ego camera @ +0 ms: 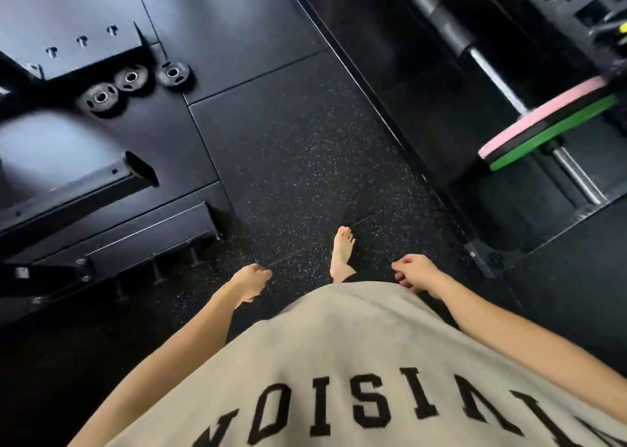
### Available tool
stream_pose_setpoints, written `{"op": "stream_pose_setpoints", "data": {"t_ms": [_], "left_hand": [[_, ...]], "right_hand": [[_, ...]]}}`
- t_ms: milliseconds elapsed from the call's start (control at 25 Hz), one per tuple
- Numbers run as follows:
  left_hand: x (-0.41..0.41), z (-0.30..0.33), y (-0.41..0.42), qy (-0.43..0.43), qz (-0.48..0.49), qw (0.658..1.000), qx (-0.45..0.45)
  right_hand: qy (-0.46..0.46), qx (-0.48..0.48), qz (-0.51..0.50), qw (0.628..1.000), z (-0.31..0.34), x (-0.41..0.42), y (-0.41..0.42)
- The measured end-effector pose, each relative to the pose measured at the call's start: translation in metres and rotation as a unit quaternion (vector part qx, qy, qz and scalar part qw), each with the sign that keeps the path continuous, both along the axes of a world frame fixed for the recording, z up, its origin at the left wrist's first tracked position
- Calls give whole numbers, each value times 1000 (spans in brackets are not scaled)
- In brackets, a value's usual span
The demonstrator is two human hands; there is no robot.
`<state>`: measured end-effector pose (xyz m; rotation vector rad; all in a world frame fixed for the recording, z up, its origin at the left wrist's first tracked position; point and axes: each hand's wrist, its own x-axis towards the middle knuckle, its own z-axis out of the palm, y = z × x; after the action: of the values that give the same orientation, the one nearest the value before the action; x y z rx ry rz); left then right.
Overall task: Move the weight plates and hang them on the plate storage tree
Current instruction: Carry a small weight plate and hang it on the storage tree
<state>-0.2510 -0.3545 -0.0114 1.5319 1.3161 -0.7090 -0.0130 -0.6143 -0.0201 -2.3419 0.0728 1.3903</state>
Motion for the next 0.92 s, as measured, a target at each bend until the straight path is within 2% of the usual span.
{"op": "stream_pose_setpoints", "data": {"t_ms": [120,320,480,600,920], "left_hand": [[25,8,35,36,56,998,0],[83,13,105,9,210,977,39],[128,-2,168,1,283,958,39],[157,-14,238,-1,285,958,30],[206,8,444,6,234,972,28]], "right_hand": [[15,-12,63,998,4,72,68],[-1,16,173,985,21,180,212],[5,27,239,971,16,229,320],[6,24,275,961,9,261,404],[-19,39,261,964,24,324,612]]}}
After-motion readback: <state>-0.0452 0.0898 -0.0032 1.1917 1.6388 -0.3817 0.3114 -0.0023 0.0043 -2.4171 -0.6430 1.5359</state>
